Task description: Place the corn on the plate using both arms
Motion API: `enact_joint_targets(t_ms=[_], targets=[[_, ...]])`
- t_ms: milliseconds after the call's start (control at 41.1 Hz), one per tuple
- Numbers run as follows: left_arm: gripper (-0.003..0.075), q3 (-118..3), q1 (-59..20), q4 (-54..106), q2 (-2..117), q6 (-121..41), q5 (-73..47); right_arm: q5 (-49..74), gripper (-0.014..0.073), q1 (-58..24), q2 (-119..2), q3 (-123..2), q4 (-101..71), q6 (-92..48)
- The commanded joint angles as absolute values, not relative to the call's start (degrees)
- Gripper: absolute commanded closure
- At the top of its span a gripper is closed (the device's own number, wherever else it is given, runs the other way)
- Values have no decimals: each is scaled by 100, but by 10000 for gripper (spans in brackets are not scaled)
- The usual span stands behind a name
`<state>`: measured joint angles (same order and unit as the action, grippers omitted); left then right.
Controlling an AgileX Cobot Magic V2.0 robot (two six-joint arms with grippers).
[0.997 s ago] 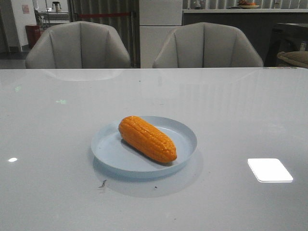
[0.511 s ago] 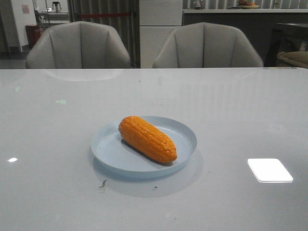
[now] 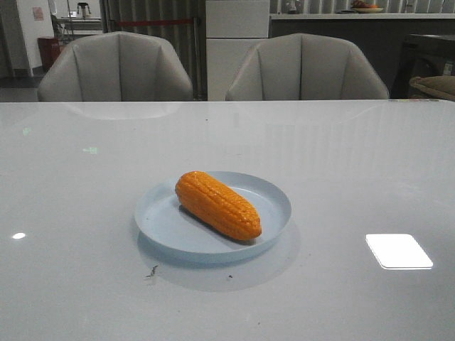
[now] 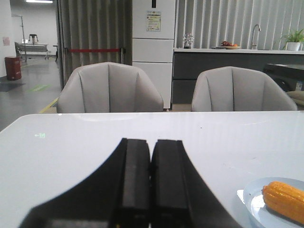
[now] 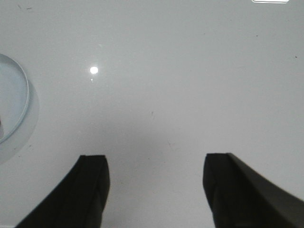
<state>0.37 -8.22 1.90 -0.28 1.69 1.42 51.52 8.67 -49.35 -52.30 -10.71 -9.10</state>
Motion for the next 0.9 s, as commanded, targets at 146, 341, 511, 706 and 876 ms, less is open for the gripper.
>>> enact_joint_targets(t_ms=[146, 341, 511, 706, 876], targets=[[631, 52, -510, 360, -130, 220, 497, 4864, 61, 904, -4885, -5381, -1079, -960], [631, 52, -484, 473, -110, 220, 497, 4864, 61, 904, -4885, -5381, -1079, -960], [631, 52, -484, 473, -110, 220, 497, 4864, 61, 904, -4885, -5381, -1079, -960], [631, 52, -484, 473, -110, 220, 497, 4864, 61, 904, -4885, -5381, -1079, -960], [631, 52, -466, 473, -110, 220, 497, 4864, 61, 904, -4885, -5381, -1079, -960]])
